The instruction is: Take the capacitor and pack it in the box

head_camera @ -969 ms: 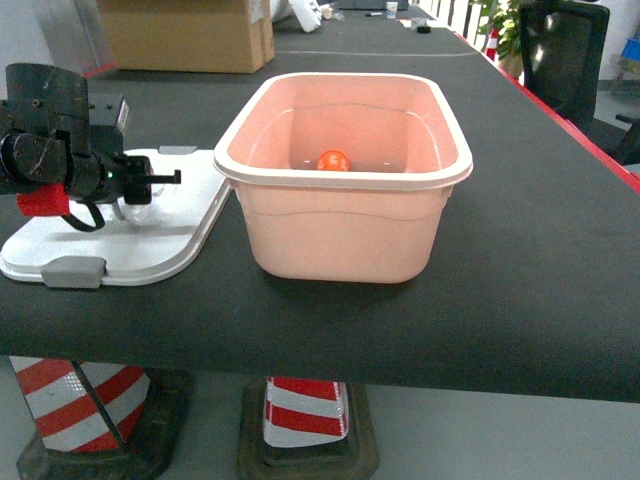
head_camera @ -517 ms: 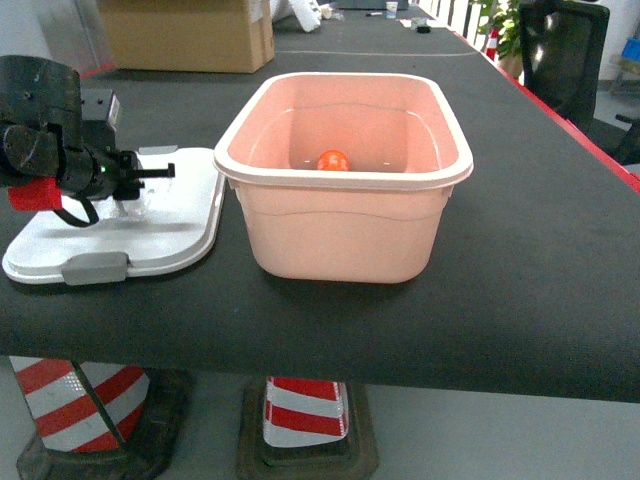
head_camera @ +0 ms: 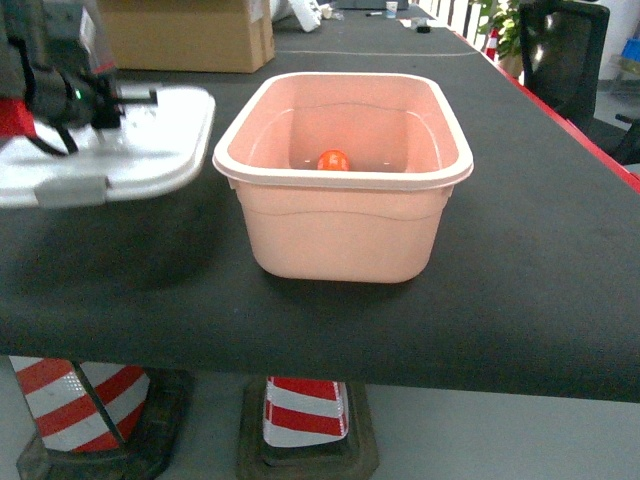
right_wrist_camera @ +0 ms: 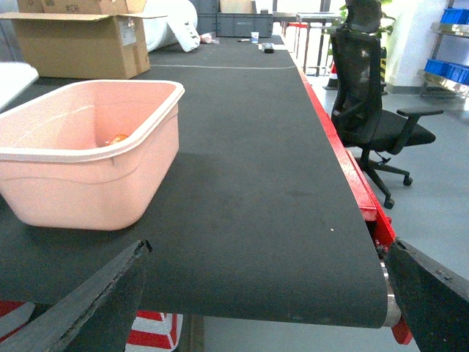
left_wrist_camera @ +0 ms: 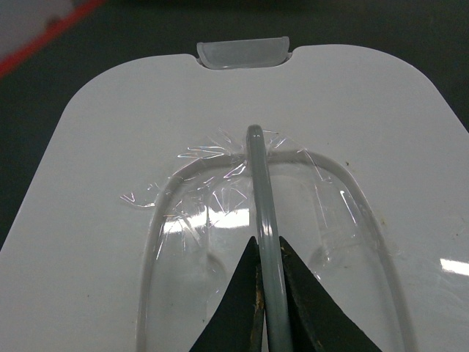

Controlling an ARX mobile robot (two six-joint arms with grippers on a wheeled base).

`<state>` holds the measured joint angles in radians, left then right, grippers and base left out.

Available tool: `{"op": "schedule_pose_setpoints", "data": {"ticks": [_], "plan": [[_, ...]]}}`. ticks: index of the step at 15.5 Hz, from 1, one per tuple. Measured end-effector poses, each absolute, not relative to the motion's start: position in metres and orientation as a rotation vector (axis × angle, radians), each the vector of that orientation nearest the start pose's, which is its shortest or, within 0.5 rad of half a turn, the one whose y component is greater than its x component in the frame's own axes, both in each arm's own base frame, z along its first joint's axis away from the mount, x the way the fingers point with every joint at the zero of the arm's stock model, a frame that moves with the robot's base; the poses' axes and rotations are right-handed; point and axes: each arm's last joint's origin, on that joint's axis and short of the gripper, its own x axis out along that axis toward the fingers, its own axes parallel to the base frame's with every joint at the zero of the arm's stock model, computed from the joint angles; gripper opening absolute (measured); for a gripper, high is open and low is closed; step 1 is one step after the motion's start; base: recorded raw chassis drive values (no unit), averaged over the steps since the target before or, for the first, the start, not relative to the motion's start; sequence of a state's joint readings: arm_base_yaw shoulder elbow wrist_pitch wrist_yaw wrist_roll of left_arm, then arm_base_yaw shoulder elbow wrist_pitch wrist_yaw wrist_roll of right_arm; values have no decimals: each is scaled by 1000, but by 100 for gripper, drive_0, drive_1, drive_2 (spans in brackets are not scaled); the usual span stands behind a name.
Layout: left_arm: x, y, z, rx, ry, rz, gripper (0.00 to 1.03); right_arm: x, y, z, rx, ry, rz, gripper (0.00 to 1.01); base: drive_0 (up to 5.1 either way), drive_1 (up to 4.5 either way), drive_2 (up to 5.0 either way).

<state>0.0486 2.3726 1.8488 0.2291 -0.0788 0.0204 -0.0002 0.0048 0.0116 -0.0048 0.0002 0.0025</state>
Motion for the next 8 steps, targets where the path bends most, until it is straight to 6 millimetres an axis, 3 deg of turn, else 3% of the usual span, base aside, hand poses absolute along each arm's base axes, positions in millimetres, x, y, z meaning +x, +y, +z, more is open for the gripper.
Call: {"op": "schedule_pose_setpoints", "data": {"ticks": [2, 3, 4, 5, 8], "plan": [[542, 22, 257, 32, 155, 140, 2, 97, 0, 167, 2, -2, 0, 98, 0, 0, 0], [538, 9, 288, 31, 90, 135, 2, 97, 0, 167, 2, -2, 0, 98, 0, 0, 0], [536, -10, 304, 32, 64, 113, 2, 97, 0, 167, 2, -2, 0, 98, 0, 0, 0], [534, -40, 311, 35, 72, 80, 2, 97, 0, 167, 2, -2, 0, 98, 0, 0, 0], [523, -130, 303, 40, 168, -17, 2, 97, 0, 167, 2, -2, 0, 98, 0, 0, 0]]}}
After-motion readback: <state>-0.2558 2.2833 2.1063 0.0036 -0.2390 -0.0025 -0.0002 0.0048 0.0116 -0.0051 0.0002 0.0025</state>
